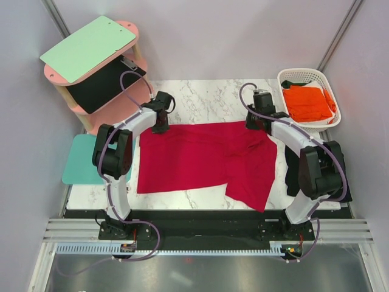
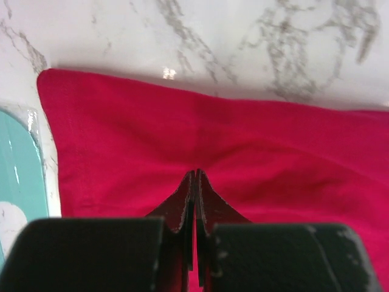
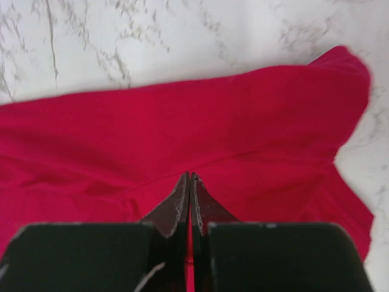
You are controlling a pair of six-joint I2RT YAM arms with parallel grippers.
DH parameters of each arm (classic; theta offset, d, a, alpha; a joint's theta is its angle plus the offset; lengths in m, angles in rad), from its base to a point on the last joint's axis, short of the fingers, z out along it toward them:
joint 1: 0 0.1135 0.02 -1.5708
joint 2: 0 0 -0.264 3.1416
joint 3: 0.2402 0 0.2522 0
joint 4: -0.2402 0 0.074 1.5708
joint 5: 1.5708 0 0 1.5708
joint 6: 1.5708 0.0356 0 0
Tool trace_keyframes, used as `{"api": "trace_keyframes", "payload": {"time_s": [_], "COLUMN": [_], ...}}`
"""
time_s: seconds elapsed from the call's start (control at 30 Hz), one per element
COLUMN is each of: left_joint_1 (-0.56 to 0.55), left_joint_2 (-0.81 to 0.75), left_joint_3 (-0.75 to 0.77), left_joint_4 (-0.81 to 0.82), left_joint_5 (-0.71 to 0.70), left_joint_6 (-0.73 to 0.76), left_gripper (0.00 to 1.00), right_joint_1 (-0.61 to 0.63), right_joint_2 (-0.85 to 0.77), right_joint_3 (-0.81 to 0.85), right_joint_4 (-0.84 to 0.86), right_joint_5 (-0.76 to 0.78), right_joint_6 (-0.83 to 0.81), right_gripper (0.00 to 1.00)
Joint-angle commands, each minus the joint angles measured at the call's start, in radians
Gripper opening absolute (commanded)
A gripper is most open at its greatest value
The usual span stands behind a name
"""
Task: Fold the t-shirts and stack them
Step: Fold the flattened tshirt in 1/3 of the way
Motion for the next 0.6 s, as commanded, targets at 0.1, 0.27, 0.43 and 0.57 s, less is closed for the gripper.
{"api": "trace_keyframes", "payload": {"time_s": [0.1, 0.27, 0.43, 0.57], "left_joint_1": [-0.093, -0.211, -0.299, -0.334], "left_joint_2": [-0.106, -0.094, -0.111, -0.117], "left_joint_3": [-0.003, 0.017, -0.03, -0.067], "left_joint_4": [0.021, 0.09, 0.266, 0.385], "left_joint_5": [0.007, 0.103, 0.257, 0.386], "left_joint_6": [0.013, 0.034, 0.044, 0.041], "left_gripper": [0.02, 0.26, 0.8, 0.83], "right_joint_1": [0.047, 0.054, 0.055, 0.054], "right_joint_2": [0.091, 0.213, 0.326, 0.403], "right_joint_3": [-0.033, 0.013, 0.093, 0.154], "right_joint_4": [-0.048, -0.036, -0.007, -0.004], "right_joint_5": [-0.095, -0.109, -0.121, -0.153], "right_joint_6": [-0.024, -0.008, 0.019, 0.03], "right_gripper": [0.03, 0.03, 0.04, 0.04]}}
